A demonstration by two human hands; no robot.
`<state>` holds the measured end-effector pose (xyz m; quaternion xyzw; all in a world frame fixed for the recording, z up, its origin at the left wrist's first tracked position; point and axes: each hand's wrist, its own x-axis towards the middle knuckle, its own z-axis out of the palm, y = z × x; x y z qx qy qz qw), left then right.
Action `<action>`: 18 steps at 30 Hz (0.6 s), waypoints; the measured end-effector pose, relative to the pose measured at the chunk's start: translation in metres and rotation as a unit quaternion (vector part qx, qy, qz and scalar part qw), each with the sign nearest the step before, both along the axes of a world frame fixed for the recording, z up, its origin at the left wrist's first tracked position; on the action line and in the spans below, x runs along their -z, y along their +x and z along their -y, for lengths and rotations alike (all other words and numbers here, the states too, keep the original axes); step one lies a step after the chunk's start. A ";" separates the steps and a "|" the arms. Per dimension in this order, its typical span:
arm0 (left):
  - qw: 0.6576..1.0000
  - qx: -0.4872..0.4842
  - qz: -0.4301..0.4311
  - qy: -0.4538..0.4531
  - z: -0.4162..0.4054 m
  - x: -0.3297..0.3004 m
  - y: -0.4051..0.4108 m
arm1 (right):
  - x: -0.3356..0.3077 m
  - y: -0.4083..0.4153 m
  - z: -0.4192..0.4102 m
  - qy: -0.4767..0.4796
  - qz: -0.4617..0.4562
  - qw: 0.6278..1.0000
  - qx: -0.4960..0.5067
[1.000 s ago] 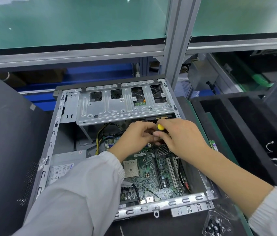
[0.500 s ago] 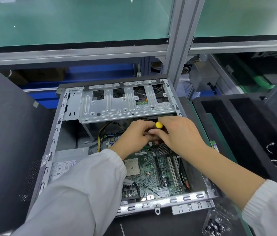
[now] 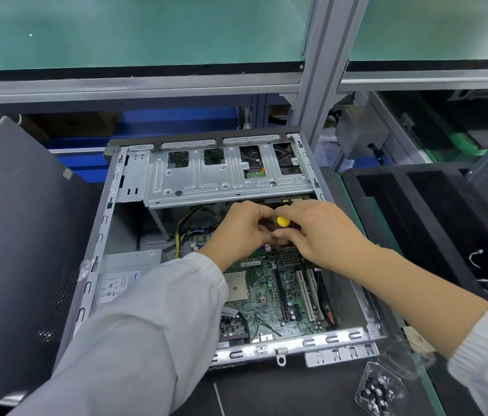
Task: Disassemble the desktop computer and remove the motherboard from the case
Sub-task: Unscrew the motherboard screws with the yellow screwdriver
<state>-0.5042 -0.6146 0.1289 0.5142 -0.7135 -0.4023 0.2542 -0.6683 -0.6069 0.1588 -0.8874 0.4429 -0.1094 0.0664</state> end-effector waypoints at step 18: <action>1.000 0.001 0.001 0.022 0.007 0.010 0.004 | -0.013 0.014 0.020 -0.068 -0.252 0.961 0.087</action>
